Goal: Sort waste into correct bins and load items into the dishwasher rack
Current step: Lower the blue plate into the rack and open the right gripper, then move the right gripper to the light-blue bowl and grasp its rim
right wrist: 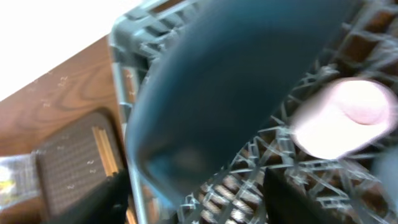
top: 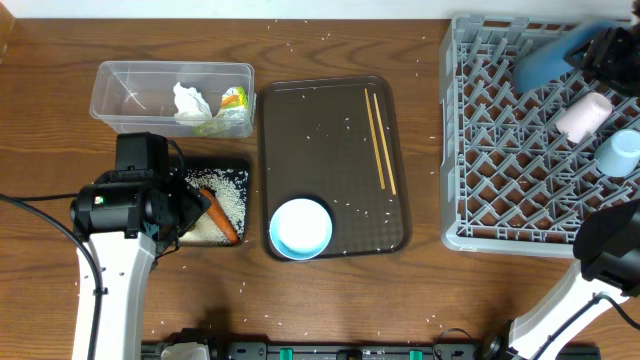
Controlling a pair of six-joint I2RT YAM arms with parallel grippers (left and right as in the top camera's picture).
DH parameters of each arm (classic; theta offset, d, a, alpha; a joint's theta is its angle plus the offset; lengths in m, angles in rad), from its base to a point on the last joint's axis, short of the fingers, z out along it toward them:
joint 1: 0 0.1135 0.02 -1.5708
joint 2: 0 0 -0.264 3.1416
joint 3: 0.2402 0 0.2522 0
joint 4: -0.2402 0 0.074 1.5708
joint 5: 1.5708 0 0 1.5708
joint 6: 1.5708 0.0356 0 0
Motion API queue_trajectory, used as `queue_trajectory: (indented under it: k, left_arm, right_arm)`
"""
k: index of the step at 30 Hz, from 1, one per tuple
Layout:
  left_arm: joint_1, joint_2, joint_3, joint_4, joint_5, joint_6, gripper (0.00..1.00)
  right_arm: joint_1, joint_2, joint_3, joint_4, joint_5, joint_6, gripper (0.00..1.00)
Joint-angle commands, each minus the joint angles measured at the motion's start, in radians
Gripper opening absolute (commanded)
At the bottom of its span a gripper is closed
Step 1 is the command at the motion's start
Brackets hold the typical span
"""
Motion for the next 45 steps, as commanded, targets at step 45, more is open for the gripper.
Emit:
queue_trajectory:
  k: [45]
  left_arm:
    - [0.003, 0.002, 0.000, -0.003, -0.019, 0.017, 0.98]
  right_arm:
    - [0.914, 0.079, 0.032, -0.227, 0.147, -0.101, 0.86]
